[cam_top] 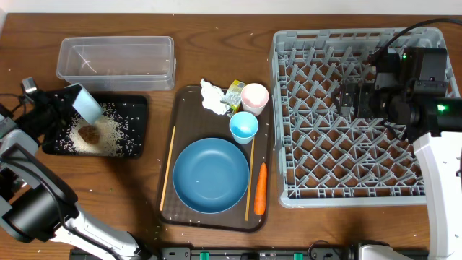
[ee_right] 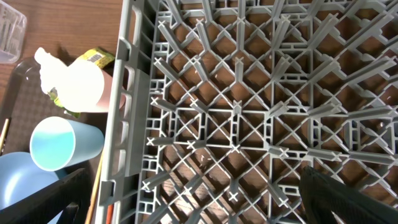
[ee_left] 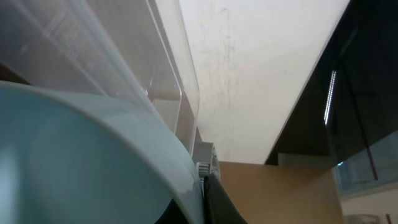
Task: Sort waste into correct bins and load items into the dishwasher rack
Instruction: 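Tilt the blue bowl to dump scraps onto the black tray, then return the blue bowl and place it on the dark tray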
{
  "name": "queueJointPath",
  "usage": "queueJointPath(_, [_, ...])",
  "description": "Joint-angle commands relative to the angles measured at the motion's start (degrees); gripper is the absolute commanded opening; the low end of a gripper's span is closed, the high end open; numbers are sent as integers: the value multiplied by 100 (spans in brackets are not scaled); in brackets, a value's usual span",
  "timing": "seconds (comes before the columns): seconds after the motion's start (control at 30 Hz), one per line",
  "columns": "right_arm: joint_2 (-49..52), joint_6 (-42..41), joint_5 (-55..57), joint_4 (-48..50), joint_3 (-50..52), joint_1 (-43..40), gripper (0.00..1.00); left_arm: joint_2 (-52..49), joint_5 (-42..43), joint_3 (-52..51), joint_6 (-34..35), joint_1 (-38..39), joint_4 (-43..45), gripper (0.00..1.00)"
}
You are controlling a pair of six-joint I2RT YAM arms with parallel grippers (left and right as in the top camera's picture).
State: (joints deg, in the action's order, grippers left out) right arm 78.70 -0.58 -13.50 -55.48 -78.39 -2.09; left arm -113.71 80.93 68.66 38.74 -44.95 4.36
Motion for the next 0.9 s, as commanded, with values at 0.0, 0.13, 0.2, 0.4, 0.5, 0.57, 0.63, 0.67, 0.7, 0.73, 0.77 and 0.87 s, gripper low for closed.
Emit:
queueJointPath(0.0, [9, 63, -2, 28, -94, -52, 99, 144, 302, 2, -105, 190, 376, 6])
queueJointPath(0.13, [9, 63, -2, 33, -94, -52, 99, 452, 455, 2, -96, 503, 1099, 6])
queueJointPath(0.2, [9, 66, -2, 15, -94, -52, 99, 719, 457, 2, -98, 693, 1346, 6])
queueJointPath(0.4, [9, 66, -2, 2, -94, -52, 99, 1663, 455, 2, -234, 1517, 1443, 6])
queueJointPath(0.5, [9, 66, -2, 15, -94, -52, 99, 1993, 361, 2, -356, 2096, 1440, 6])
queueJointPath(0.57, [9, 66, 0, 13, -94, -52, 99, 2096, 197, 2, -387, 2476, 1438, 6])
queueJointPath(0.63, [9, 66, 0, 0, -94, -52, 99, 2114, -111, 2, -387, 2865, 1403, 6])
queueJointPath(0.67, [9, 66, 0, -4, -94, -52, 99, 2114, -326, 2, -415, 3014, 1300, 6])
queueJointPath(0.7, [9, 66, 0, -7, -94, -52, 99, 2114, -669, 2, -492, 3167, 1060, 6])
queueJointPath(0.73, [9, 68, 0, -7, -94, -52, 99, 2114, -1001, 2, -632, 3292, 791, 6])
queueJointPath(0.77, [9, 68, 0, -7, -94, -52, 99, 2114, -1405, 2, -839, 3425, 452, 6])
queueJointPath(0.87, [9, 68, 0, -7, -92, -52, 99, 2120, -2916, 2, -1615, 3858, -798, 6])
